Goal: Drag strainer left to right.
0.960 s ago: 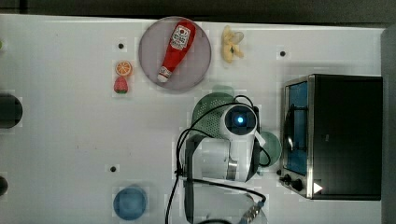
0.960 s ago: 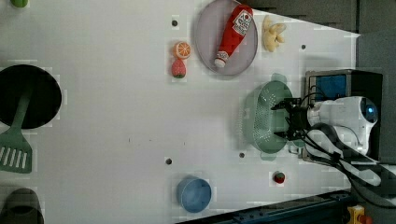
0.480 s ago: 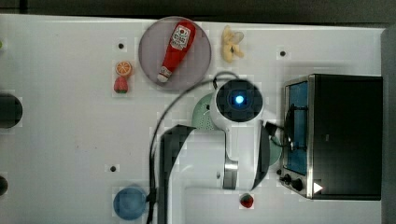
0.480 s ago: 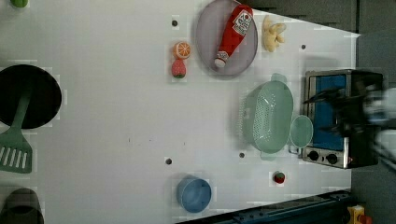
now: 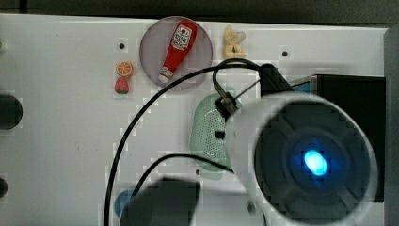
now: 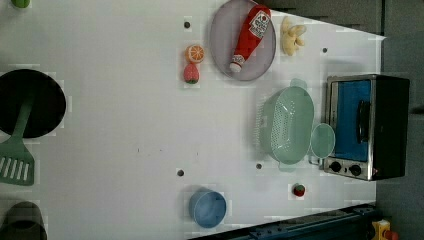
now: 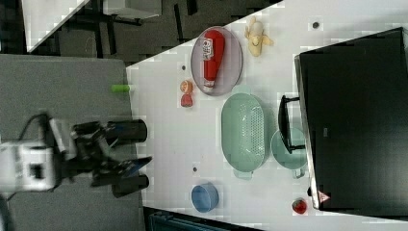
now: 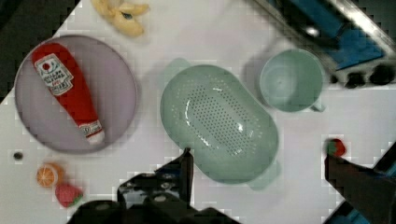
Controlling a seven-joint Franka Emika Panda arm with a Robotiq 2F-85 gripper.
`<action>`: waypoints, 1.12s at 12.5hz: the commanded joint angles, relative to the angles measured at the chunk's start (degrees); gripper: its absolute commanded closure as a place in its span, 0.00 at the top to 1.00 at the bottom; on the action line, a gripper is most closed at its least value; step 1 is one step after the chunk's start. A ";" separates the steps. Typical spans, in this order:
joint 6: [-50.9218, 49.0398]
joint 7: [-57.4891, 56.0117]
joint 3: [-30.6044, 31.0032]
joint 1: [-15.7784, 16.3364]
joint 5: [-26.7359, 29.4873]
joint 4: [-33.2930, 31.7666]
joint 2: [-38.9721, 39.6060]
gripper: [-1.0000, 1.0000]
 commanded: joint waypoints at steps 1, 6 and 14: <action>-7.18 -7.79 0.42 0.49 0.41 3.53 2.01 1.00; -7.15 -7.82 0.32 0.49 0.40 3.81 2.59 1.00; -7.16 -7.82 0.32 0.49 0.40 3.79 3.87 1.00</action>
